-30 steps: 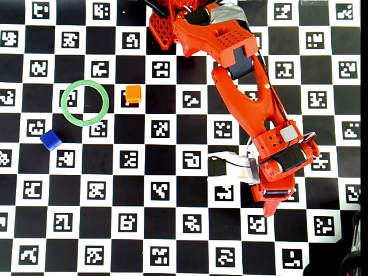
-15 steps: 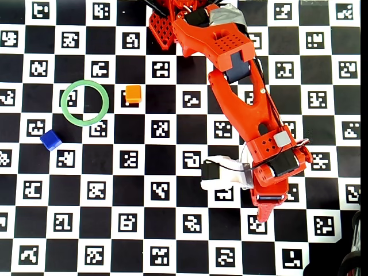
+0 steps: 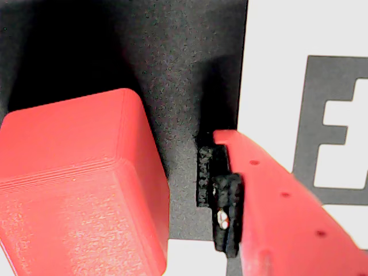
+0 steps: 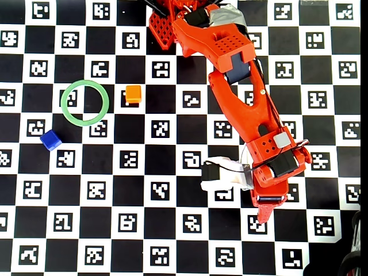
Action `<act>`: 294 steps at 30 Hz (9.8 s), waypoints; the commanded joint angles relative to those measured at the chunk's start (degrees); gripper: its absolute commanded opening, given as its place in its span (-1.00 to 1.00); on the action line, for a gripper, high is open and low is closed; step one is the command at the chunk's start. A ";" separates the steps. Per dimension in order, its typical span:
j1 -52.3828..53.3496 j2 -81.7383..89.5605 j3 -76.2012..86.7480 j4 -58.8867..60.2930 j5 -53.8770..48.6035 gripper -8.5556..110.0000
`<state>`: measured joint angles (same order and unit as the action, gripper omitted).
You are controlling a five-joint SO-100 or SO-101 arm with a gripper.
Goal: Grab the red cube then put it in the green circle then put the blue cube on top and finally the orange cube on top
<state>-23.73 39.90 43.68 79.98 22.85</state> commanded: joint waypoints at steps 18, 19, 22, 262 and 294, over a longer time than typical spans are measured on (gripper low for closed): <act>-0.35 2.20 -4.66 -1.23 -12.04 -0.08; -0.35 2.20 -4.75 -1.23 -12.39 -0.08; -0.35 2.20 -4.75 -1.32 -13.27 -0.08; 79.63 48.69 70.14 -30.67 -81.04 -0.83; 78.93 49.83 74.00 -31.11 -79.63 -0.83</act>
<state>55.72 87.80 118.21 49.39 -57.04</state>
